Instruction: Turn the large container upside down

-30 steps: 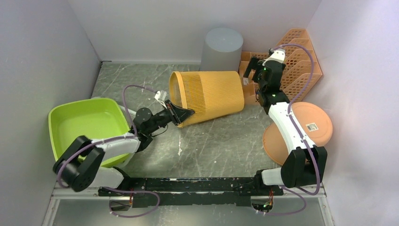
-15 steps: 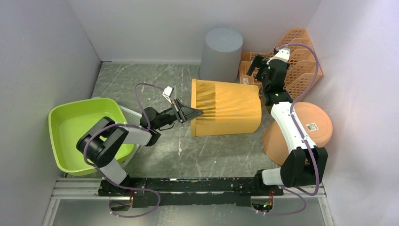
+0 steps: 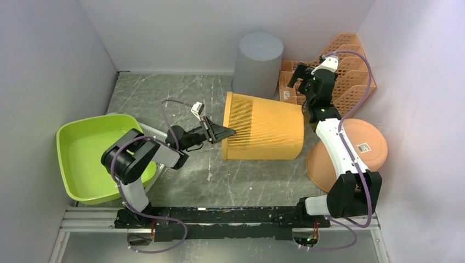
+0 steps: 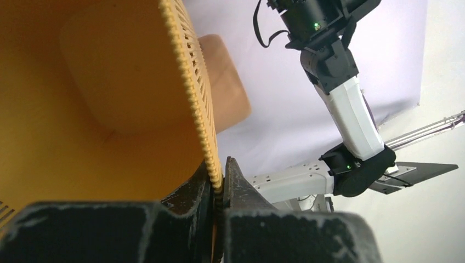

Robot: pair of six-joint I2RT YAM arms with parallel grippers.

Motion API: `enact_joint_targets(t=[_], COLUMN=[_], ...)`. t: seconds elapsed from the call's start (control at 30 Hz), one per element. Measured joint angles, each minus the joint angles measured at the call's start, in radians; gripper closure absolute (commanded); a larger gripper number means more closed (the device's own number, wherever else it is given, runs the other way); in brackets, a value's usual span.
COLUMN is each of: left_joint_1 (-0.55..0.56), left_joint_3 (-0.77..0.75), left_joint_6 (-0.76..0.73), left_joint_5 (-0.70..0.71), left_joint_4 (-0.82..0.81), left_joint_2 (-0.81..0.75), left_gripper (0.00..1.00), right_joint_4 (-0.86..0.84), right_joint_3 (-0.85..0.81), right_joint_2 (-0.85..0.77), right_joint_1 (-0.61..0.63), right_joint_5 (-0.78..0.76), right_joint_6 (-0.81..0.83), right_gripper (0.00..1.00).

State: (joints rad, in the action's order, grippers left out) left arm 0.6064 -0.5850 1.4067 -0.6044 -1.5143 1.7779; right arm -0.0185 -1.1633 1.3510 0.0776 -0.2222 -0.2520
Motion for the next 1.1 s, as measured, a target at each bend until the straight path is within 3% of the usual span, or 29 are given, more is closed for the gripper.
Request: enact_joint_targets(t=[0.3, 0.73, 0.93, 1.1], left_joint_1=[-0.142, -0.201, -0.169, -0.084], left_joint_3=[0.111, 0.098, 0.038, -0.119], left_joint_6=[0.043, 0.077, 0.095, 0.113], left_joint_5=[0.0, -0.035, -0.028, -0.024], left_joint_4=[-0.048, -0.039, -0.026, 0.008], left_joint_2=[-0.05, -0.098, -0.089, -0.023], left_gripper=[0.93, 0.93, 0.93, 0.93], right_joint_4=[-0.011, -0.023, -0.022, -0.022], right_joint_3=[0.0, 0.002, 0.005, 0.005], right_joint_2=[0.0, 0.0, 0.0, 0.0], right_joint_1=[0.0, 0.0, 0.0, -0.009], right_joint_5=[0.008, 0.014, 0.008, 0.006], right_joint_6=[-0.003, -0.005, -0.005, -0.005], right_gripper=[0.0, 0.0, 0.0, 0.0])
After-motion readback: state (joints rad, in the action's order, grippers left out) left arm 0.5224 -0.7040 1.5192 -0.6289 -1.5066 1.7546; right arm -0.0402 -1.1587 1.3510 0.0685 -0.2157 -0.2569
